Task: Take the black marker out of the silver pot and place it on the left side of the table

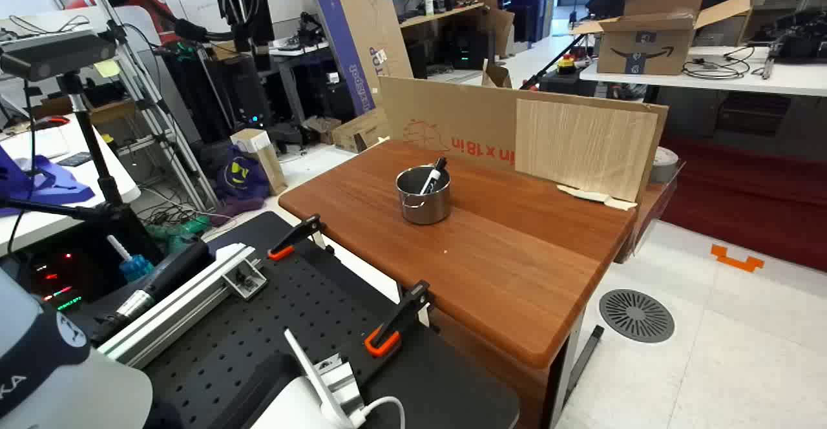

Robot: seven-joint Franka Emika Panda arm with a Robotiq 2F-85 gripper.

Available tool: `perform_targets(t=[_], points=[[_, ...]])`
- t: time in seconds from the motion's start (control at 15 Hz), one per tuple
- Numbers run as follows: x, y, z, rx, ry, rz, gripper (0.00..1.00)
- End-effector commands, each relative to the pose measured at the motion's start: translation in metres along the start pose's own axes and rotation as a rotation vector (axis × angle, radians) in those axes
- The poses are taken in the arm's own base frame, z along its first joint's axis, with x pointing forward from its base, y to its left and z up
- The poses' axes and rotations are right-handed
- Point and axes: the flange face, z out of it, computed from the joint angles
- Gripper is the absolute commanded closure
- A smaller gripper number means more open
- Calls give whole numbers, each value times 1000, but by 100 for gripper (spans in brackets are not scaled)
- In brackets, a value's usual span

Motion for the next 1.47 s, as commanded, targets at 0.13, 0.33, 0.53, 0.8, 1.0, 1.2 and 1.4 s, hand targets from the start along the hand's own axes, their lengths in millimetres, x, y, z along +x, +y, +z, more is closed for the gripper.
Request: perform_targets(t=[0.13,0.33,0.53,0.8,1.0,1.2,1.4], points=[[3,0,0,-3,16,-3,0],[14,8,0,-10,59,4,0],[25,29,-2,-6,98,25,0],[46,65,5,-9,152,55,0],[68,82,17,-18,209,88,0],[91,94,33,-46,261,89,0],[113,107,53,-73,274,90,0]])
